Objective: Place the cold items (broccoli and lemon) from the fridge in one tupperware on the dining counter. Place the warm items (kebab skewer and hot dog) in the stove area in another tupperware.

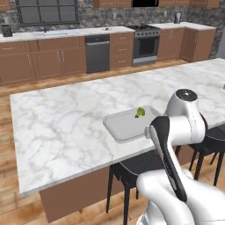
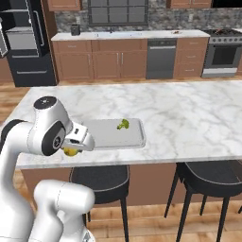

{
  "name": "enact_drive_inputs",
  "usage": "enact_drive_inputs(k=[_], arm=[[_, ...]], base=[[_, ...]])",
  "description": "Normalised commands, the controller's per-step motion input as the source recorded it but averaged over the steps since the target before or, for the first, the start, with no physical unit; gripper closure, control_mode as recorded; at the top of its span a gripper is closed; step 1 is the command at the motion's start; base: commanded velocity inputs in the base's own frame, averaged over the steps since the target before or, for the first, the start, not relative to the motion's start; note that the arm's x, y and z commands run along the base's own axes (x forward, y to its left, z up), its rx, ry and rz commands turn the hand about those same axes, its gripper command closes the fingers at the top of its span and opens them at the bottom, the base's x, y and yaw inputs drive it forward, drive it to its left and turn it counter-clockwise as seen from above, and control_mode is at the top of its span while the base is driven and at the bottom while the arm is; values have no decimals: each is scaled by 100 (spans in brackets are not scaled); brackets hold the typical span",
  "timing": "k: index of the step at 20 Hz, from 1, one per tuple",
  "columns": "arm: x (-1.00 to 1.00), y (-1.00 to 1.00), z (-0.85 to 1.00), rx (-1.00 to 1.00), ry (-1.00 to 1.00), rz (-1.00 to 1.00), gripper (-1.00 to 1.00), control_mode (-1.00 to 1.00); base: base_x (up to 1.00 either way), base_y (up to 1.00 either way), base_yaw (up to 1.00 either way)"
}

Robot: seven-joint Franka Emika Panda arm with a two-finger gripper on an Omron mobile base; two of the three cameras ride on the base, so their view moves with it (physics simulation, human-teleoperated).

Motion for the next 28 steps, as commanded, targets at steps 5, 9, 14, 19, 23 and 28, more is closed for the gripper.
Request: enact_drive_inputs(k=[5,9,14,19,23,28], arm=[[85,14,2,-2,8,6,100,-100],[100,0,2,0,23,2,100,-100],[100,0,0,0,25,0,100,-100],[100,0,-27,0,13,0,100,-100],[100,1,-53,0,0,4,100,-100],[100,0,-67,0,0,9,100,-100]], base=[[0,0,0],[0,0,0],[0,0,0],[0,0,0],[0,0,0],[0,0,0]])
